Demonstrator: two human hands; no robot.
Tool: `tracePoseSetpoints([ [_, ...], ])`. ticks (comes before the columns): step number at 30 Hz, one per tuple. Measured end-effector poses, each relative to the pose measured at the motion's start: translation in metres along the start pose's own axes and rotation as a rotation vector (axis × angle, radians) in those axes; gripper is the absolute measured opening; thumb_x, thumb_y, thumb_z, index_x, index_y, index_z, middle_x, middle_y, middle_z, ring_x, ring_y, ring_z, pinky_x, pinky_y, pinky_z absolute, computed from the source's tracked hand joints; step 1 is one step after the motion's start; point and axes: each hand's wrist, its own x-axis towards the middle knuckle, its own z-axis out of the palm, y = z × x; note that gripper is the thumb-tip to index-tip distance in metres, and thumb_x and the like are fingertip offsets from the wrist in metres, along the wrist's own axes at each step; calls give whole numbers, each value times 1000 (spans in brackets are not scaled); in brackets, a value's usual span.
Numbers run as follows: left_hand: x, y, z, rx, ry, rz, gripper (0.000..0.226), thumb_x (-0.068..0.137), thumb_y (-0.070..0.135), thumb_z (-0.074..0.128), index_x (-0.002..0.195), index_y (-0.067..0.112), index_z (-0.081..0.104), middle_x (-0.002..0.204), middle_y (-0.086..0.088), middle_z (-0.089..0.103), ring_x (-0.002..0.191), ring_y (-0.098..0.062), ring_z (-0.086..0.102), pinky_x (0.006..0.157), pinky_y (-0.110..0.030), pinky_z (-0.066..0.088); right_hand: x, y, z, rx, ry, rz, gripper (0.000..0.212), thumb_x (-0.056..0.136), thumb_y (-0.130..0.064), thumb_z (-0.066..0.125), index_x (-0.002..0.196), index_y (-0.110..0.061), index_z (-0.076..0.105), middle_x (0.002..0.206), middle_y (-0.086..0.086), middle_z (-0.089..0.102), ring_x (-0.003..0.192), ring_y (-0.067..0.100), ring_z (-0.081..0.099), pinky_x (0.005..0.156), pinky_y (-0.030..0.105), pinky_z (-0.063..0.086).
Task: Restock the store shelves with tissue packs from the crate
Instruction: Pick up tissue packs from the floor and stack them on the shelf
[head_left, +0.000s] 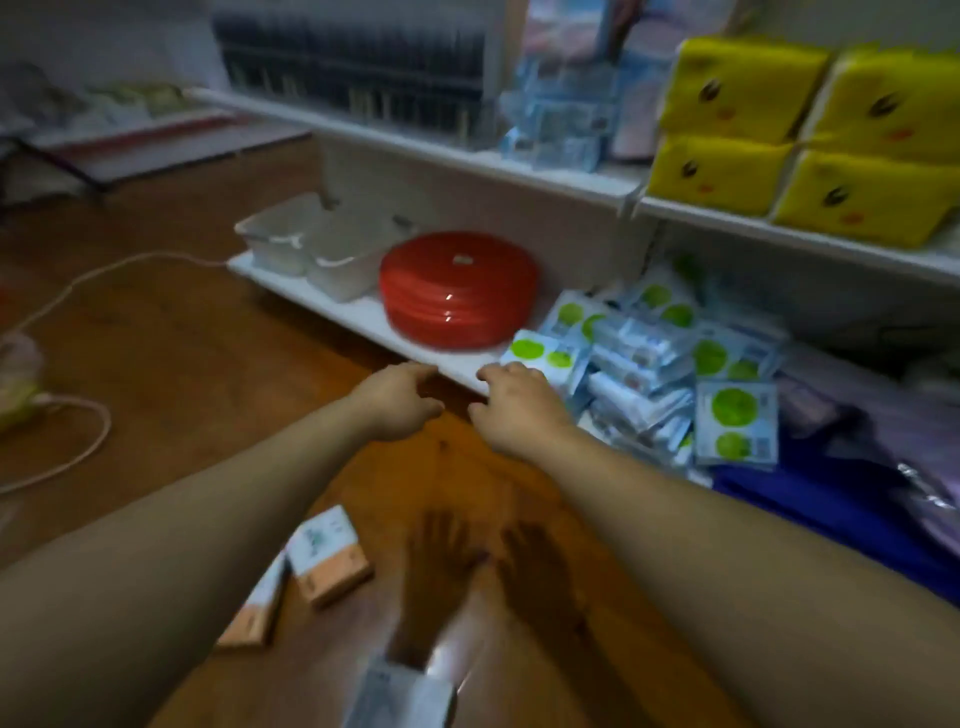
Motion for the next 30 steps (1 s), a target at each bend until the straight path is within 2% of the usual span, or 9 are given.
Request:
tracePoseSetpoints([
  [3,-16,-51,43,-25,-137,-148,64,90,27,60,145,11,30,149,-11,36,129,-26,45,101,-31,38,-16,-5,59,-25,-200,68,47,92,-34,47,135,-16,42,135,14,44,126,35,40,102,41,37],
  [8,-62,-123,123,-38,-414,-345,63,89,27,61,144,14,34,146,-11,38,130,-25,42,99,-26,37,-69,-11,160,-16,-576,116,40,91,-29,52,126,-11,51,132,14,53,119,30,52,94,32,44],
  [11,-92,-138,161,108,-607,-373,56,92,38,53,138,8,41,141,-14,42,118,-26,50,83,-31,48,-102,-13,204,-18,-822,253,54,88,-27,58,135,-6,41,132,14,53,114,29,56,91,32,48],
  [15,-106,-139,183,-41,-773,-518,46,88,34,55,125,6,51,118,-14,58,103,-29,61,76,-39,57,-121,-21,228,117,-944,319,51,93,-20,53,136,0,36,135,17,48,120,29,52,98,34,46],
  [20,-77,-126,165,-251,-503,-448,37,93,22,53,127,9,47,123,-7,53,107,-22,53,91,-31,46,-99,-10,225,462,-660,519,57,88,-34,57,135,-15,30,121,11,56,102,25,58,75,31,49],
  [24,-43,-103,139,-669,-213,-411,51,86,34,62,132,28,41,107,-4,60,85,-21,60,63,-32,51,-54,-2,189,885,-291,636,33,89,-39,58,110,-14,53,107,9,64,93,23,63,86,41,54],
  [26,-28,-87,123,-848,-42,-371,51,86,35,63,131,26,42,109,-7,61,85,-22,63,56,-30,51,-31,2,164,1007,-69,696,28,88,-41,58,96,-16,50,104,8,64,87,22,63,77,38,54],
  [28,-16,-66,104,-924,103,-273,34,92,31,56,123,22,45,111,-5,55,90,-19,57,65,-27,49,-13,4,134,1089,115,715,30,88,-40,59,102,-19,44,101,4,59,81,18,58,68,31,47],
  [30,-8,-43,85,-972,192,-164,24,94,30,53,114,18,45,108,-3,52,91,-17,53,78,-33,47,2,0,105,1166,228,637,41,89,-39,59,122,-24,40,104,5,61,89,22,59,77,35,48],
])
